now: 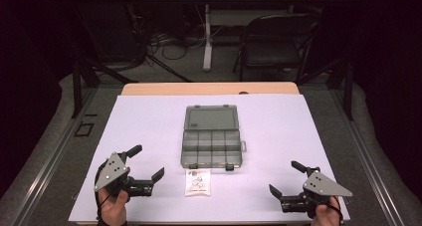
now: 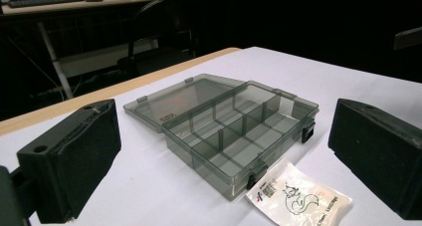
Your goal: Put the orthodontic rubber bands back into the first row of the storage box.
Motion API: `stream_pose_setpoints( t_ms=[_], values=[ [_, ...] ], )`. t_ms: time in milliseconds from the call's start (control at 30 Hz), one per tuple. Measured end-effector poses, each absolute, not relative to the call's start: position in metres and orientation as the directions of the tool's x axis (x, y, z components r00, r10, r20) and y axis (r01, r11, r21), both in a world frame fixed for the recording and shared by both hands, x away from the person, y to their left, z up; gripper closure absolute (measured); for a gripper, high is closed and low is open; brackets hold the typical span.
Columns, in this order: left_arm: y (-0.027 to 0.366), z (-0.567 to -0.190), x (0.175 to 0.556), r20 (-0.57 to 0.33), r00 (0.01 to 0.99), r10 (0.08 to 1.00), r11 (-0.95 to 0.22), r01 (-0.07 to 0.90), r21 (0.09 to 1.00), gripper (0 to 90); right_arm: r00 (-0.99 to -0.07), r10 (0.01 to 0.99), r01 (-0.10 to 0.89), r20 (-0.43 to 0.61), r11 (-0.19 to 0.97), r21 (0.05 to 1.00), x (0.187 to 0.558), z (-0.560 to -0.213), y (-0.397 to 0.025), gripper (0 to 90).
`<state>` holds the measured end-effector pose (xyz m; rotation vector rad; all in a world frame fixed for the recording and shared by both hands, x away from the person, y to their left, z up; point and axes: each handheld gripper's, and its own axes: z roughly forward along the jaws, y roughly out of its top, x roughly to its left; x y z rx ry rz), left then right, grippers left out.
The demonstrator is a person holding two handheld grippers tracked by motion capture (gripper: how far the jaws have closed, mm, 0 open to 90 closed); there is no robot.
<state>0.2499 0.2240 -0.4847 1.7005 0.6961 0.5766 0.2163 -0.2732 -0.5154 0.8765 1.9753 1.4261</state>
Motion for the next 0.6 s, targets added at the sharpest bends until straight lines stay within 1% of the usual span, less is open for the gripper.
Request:
stream_pose_setpoints(
  t_ms=[600],
  values=[
    [0.2247,-0.4849,0.2499,-0.003,0.708,0.706,-0.165,0.169,0.972,0.3,-0.641,0.765,0.173,-0.065,0.226,0.959,0.2154,-0.5143,-0.2720,0.0]
  ],
)
